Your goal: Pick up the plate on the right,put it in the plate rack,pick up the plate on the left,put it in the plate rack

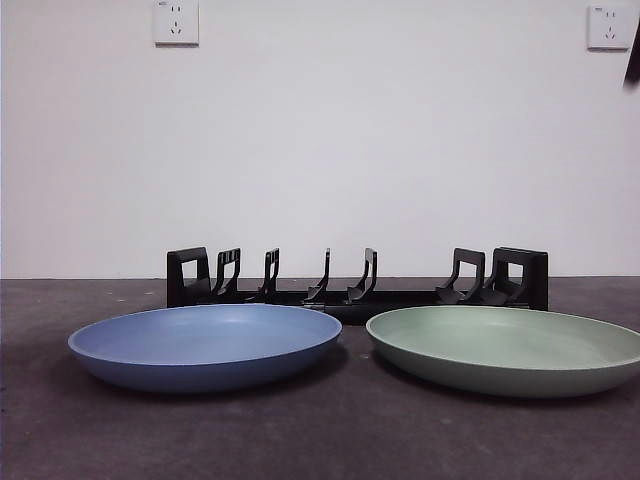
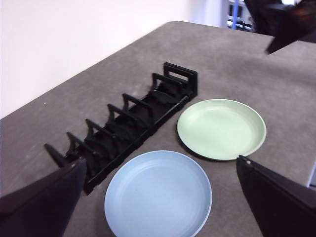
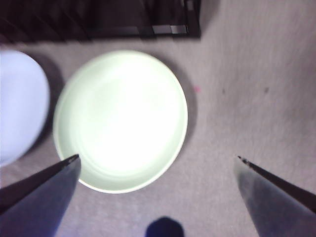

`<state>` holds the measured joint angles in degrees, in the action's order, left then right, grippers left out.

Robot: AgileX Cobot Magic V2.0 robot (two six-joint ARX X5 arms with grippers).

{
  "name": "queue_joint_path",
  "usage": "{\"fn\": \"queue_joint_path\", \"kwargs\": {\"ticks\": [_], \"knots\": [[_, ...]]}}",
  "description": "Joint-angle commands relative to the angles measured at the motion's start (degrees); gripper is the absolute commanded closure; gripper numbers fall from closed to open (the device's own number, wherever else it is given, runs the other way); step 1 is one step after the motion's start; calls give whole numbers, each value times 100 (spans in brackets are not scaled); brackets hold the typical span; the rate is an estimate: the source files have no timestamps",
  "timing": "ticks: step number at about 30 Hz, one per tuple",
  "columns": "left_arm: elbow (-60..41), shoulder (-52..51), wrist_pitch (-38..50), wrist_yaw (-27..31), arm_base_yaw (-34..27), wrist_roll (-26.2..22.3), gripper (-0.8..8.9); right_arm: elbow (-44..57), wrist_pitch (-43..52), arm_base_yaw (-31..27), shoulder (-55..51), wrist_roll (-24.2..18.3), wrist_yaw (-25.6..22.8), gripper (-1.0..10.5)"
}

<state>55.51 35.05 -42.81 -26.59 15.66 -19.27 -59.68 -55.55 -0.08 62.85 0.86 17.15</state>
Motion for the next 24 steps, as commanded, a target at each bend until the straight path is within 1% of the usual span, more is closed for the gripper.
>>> {"fn": "queue_joint_path", "kwargs": {"ticks": [1,3,7,10,14,17,20,24], "knots": [[2,63,31,28,184,-245,114,2,83,109,737,26,-37,383],[2,116,33,131,306,-286,114,2,205,212,1211,17,-205,383],[2,203,35,144,507,-354,114,2,409,468,1985,-44,-697,384],[2,293,42,271,623,-402,114,2,614,588,2396,-42,-868,388],[2,437,39,417,815,-472,114,2,841,684,2761,-24,-970,469],[2,535,37,568,979,-503,114,2,944,688,2946,46,-1005,475],[2,649,42,599,1121,-542,114,2,1016,686,3121,48,-1036,484],[2,789,44,769,1290,-564,114,2,1091,688,3265,57,-1073,606]]}}
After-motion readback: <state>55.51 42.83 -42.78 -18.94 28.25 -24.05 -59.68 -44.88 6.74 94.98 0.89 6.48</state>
